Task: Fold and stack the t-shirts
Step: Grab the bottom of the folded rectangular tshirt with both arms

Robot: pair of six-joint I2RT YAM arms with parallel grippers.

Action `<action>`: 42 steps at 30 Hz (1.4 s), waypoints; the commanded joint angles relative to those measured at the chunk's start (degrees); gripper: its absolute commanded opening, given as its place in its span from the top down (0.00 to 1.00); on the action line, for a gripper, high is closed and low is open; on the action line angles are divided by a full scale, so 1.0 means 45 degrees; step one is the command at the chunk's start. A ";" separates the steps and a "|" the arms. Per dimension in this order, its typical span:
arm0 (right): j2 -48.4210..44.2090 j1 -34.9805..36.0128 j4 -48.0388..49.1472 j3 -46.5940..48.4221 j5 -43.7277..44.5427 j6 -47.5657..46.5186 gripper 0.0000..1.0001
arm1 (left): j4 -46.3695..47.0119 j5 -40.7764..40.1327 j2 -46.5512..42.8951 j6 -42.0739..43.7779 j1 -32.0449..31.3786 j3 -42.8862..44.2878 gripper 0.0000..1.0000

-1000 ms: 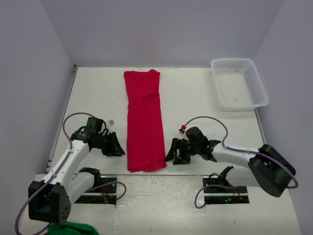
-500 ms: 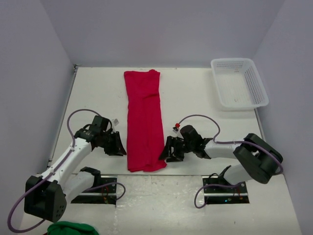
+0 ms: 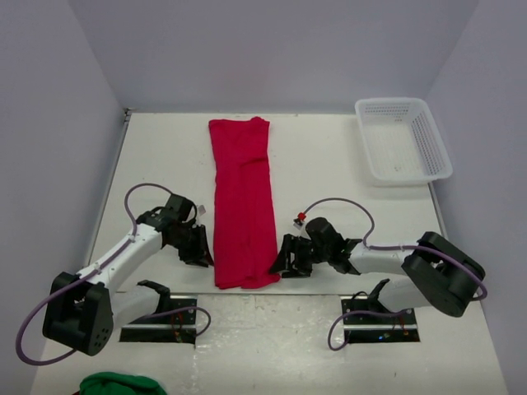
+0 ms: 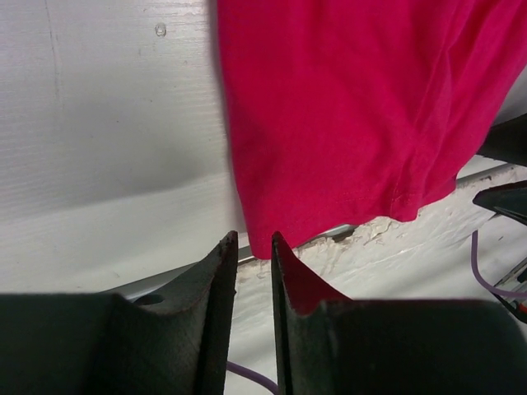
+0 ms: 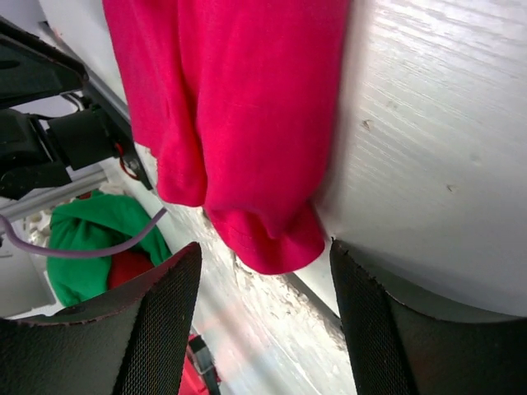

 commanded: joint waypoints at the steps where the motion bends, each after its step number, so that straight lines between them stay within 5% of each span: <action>1: 0.0819 0.0068 0.0993 -0.0354 0.0005 0.0278 0.34 | -0.0086 -0.0182 -0.0094 -0.0196 -0.0108 0.0514 0.75; 13: 0.0432 0.0107 0.1036 -0.0765 0.0043 0.0649 0.45 | -0.0028 0.0131 -0.0289 -0.0430 -0.0283 0.0399 0.75; 21: 0.0527 0.0205 0.1073 -0.0668 0.0259 0.0708 0.72 | 0.0011 0.0111 -0.0133 -0.0391 -0.0478 0.0379 0.75; 30: 0.0979 0.0205 0.0415 -0.0121 0.0354 0.0416 0.60 | -0.0223 0.0248 -0.0191 -0.0118 -0.0498 0.0925 0.76; 42: -0.0155 0.0205 -0.1306 0.0054 0.1429 -0.0034 0.57 | -0.0243 0.0306 -0.0191 -0.0059 -0.0498 0.1180 0.76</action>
